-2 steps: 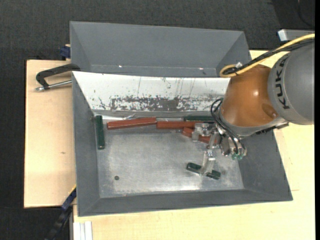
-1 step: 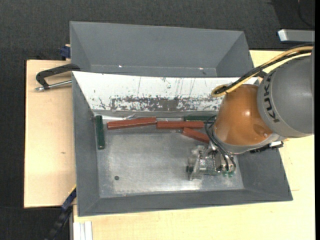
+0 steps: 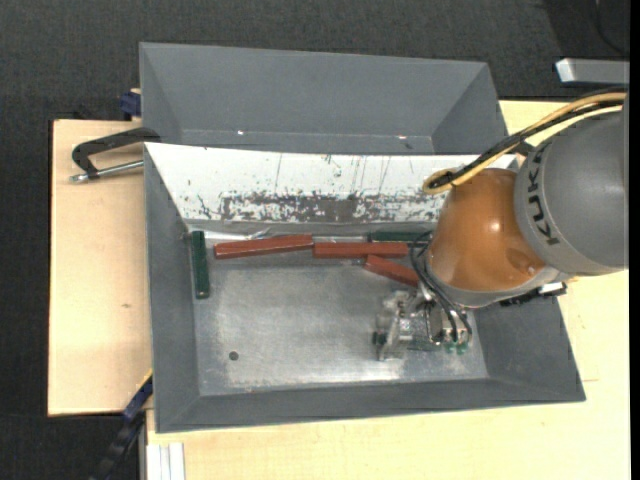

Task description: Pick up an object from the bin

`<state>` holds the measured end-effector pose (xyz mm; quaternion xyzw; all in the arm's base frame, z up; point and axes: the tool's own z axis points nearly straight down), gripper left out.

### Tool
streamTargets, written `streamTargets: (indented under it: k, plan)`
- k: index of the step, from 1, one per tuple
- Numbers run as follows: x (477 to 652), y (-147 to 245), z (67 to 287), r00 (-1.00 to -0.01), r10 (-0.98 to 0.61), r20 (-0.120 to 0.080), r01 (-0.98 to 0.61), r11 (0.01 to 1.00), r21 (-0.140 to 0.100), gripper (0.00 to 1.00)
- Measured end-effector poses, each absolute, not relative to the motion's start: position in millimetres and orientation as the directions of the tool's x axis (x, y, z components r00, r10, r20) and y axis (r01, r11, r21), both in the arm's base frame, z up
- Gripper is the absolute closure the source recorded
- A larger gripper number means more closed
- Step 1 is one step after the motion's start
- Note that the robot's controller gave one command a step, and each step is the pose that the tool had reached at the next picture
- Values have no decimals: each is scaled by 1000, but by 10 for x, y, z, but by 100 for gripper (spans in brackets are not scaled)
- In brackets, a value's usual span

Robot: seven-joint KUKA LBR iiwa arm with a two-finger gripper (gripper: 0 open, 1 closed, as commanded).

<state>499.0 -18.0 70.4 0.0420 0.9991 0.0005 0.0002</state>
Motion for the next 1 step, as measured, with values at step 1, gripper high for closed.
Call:
streamTargets:
  k: [1]
  plan:
    - [5074, -349, 2769, -1000, 12, -4, 12, 1000, 0, 100]
